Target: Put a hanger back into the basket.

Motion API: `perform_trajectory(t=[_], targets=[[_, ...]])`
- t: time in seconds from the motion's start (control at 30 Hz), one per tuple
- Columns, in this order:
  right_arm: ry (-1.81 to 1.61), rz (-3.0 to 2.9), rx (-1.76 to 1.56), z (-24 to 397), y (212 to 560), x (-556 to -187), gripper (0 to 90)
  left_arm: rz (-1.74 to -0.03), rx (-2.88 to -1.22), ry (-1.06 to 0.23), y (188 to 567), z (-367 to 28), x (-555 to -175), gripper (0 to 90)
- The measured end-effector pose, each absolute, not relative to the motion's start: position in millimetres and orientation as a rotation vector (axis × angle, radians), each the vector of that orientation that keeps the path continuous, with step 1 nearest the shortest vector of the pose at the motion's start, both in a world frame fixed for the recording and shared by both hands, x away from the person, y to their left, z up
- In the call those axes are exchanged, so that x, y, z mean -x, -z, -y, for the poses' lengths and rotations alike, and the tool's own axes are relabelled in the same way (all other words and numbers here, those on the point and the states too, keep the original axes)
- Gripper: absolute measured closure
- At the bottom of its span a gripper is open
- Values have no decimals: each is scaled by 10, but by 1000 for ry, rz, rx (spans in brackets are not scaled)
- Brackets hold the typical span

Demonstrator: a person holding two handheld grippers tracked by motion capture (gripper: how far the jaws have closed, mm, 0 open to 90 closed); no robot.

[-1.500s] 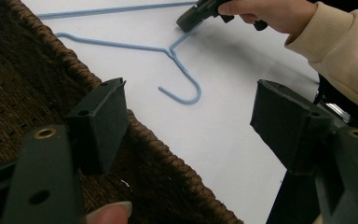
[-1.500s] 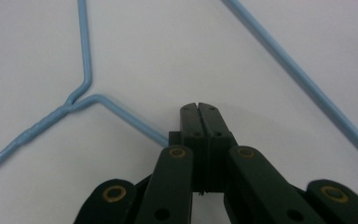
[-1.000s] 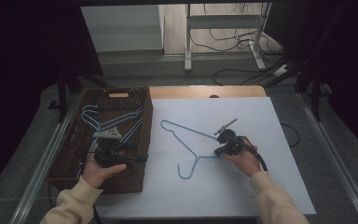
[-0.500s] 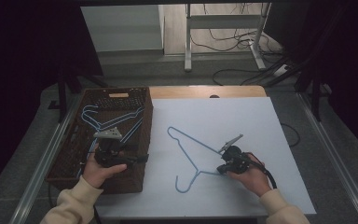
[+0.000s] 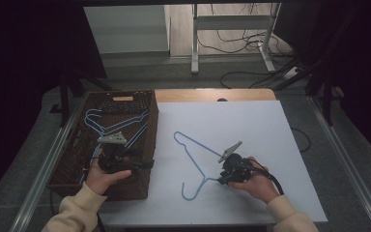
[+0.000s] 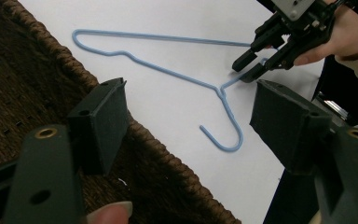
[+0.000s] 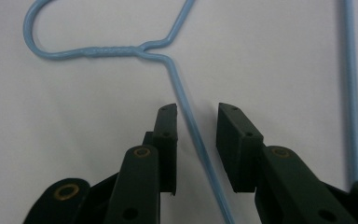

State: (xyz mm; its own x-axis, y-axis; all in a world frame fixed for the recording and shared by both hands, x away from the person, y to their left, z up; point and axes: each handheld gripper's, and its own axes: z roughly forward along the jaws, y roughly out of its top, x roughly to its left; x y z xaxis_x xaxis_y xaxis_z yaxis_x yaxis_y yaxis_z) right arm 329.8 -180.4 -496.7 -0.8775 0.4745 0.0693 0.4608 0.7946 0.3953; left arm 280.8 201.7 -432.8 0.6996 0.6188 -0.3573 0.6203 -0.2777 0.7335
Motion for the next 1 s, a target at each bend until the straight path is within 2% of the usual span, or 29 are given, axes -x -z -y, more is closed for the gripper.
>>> perform_trajectory(t=[0.5, 0.57, 0.6, 0.7, 0.87, 1.0], targets=[[-423, -2965, -606, 1622, 4971, -3272, 749, -958, -1965, 1, 4327, -2023, -2809, 275], [-400, -2973, -588, 1597, 4968, -3272, 776, -958, -1963, 2, 4327, -2026, -2809, 275], [-391, -2985, -583, 1584, 4965, -3275, 819, -959, -1963, 3, 4327, -2027, -2809, 275], [-385, -2994, -577, 1574, 4963, -3276, 825, -959, -1962, 4, 4329, -2029, -2810, 275], [-396, -2974, -692, 1584, 4958, -3283, 825, -958, -1965, 4, 4330, -2033, -2810, 275], [-456, -2892, -926, 1696, 4945, -3329, 829, -960, -1962, 5, 4331, -2030, -2808, 275]])
